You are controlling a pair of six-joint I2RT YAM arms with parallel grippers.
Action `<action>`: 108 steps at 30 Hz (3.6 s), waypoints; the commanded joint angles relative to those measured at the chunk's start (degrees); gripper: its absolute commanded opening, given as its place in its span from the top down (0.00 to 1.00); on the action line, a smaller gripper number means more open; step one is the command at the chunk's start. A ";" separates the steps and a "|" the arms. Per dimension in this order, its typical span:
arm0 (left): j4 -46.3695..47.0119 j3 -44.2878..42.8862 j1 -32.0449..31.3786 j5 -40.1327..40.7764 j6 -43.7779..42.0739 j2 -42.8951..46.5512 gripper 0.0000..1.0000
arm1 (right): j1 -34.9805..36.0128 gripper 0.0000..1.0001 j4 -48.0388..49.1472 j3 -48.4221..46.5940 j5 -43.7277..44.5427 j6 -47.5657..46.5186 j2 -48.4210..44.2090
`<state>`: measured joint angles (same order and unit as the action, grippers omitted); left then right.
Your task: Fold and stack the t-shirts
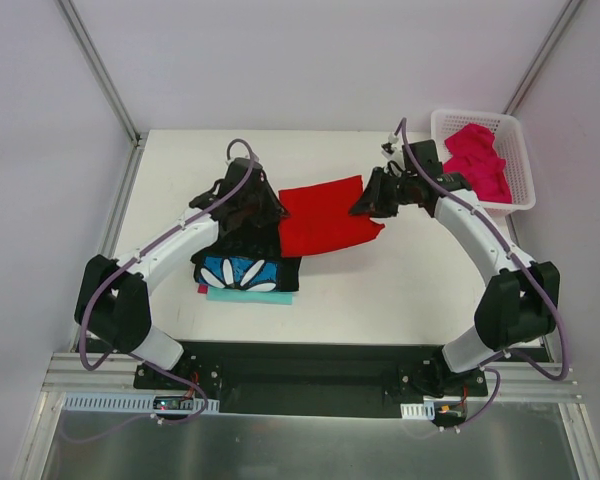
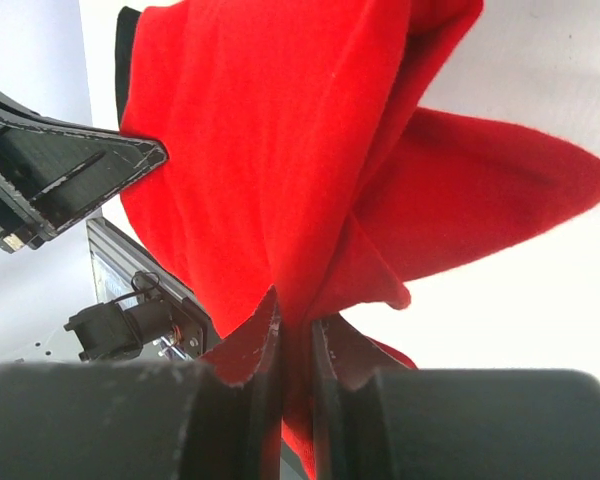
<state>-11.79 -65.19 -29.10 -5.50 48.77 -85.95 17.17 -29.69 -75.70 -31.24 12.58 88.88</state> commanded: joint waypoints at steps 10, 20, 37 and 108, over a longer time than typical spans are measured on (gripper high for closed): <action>-3.85 -8.72 2.73 -3.20 -5.09 -0.01 1.00 | 2.87 1.00 -4.58 -10.52 1.97 -0.01 -0.11; -6.14 -6.89 6.69 -4.00 -6.32 4.91 1.00 | 6.29 0.99 -5.02 -14.03 2.85 1.04 2.26; -10.71 1.55 16.18 -6.54 -8.87 17.13 1.00 | 17.19 0.99 -2.21 -15.35 7.16 4.47 6.30; -6.76 6.39 30.07 -11.82 -14.59 12.30 1.00 | 25.46 0.99 1.65 -21.60 6.46 5.17 21.16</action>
<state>-22.57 -60.20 0.12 -17.45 33.85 -73.28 42.46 -30.20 -98.43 -22.72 17.34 109.73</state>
